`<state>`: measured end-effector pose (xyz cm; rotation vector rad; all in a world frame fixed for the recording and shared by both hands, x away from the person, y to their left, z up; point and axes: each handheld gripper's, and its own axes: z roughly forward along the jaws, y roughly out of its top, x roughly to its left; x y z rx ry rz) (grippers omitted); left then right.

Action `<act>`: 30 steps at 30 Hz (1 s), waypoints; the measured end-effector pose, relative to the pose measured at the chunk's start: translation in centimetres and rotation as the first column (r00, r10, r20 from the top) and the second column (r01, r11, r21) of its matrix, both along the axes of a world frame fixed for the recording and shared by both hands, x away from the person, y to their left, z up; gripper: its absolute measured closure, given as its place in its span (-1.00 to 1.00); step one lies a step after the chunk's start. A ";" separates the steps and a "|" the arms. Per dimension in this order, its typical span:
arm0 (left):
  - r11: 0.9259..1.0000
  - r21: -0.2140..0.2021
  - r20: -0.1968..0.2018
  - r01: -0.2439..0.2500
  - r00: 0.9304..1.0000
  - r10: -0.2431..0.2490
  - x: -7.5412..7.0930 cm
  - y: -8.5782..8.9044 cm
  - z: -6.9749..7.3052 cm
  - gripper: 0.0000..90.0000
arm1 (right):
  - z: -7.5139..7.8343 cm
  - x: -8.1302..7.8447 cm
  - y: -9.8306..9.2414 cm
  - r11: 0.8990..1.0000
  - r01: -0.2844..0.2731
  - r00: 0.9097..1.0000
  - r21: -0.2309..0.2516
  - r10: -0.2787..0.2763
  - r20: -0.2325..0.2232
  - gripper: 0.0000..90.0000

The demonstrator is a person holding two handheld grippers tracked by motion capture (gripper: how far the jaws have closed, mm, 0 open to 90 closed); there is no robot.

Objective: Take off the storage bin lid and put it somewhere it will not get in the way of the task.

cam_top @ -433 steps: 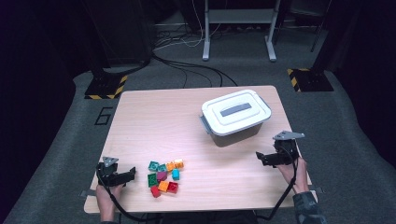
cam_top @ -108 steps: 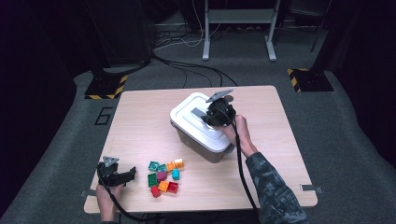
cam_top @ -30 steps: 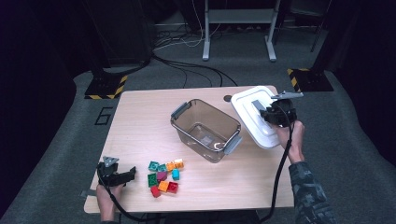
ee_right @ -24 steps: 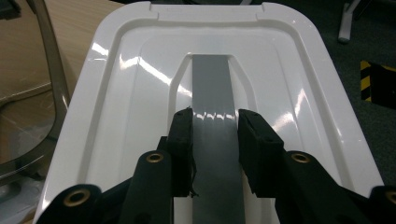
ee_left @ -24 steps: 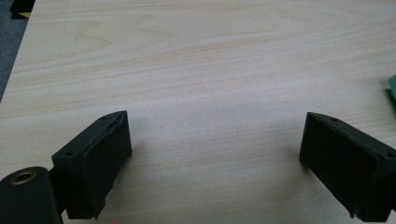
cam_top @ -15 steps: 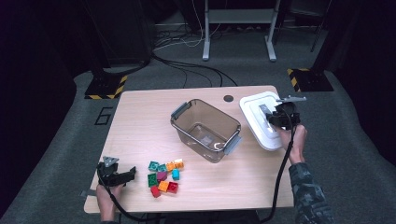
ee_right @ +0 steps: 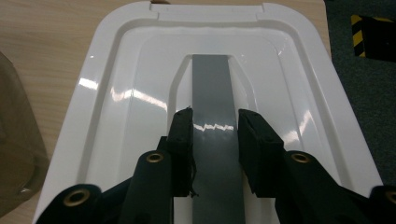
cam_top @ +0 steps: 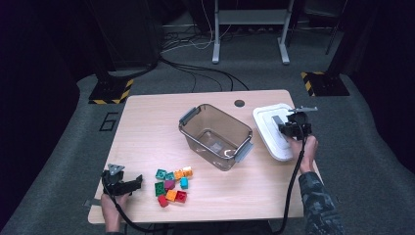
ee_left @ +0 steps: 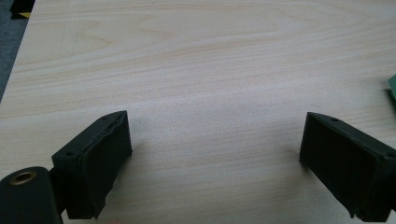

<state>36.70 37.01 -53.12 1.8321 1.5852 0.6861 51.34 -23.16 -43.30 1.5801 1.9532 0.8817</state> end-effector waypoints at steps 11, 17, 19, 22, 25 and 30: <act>1.000 0.000 0.000 0.001 1.000 -0.001 0.0 0.0 0.0 -0.81 | -2.5 0.9 -0.2 1.000 0.021 0.998 -0.002 -0.021 -0.052 0.49; 1.000 0.000 0.000 0.000 1.000 0.000 0.0 0.0 0.0 -0.81 | -3.1 1.2 -0.4 0.999 0.043 0.997 0.004 -0.043 -0.062 0.49; 1.000 0.000 0.000 0.000 1.000 0.000 0.0 0.0 0.0 -0.81 | -3.6 1.4 -0.5 0.998 0.057 0.995 0.017 -0.055 -0.078 0.49; 1.000 0.000 0.000 0.000 1.000 0.000 0.0 0.0 0.0 -0.81 | -4.1 1.6 -0.6 0.997 0.077 0.993 0.025 -0.075 -0.091 0.49; 1.000 0.001 0.000 0.000 1.000 0.000 0.0 0.0 0.0 -0.81 | -4.5 1.9 -0.6 0.995 0.098 0.991 0.029 -0.095 -0.095 0.49; 1.000 0.000 0.000 0.001 1.000 -0.001 0.0 0.0 0.0 -0.81 | -4.9 2.2 -0.6 0.993 0.112 0.989 0.027 -0.109 -0.101 0.49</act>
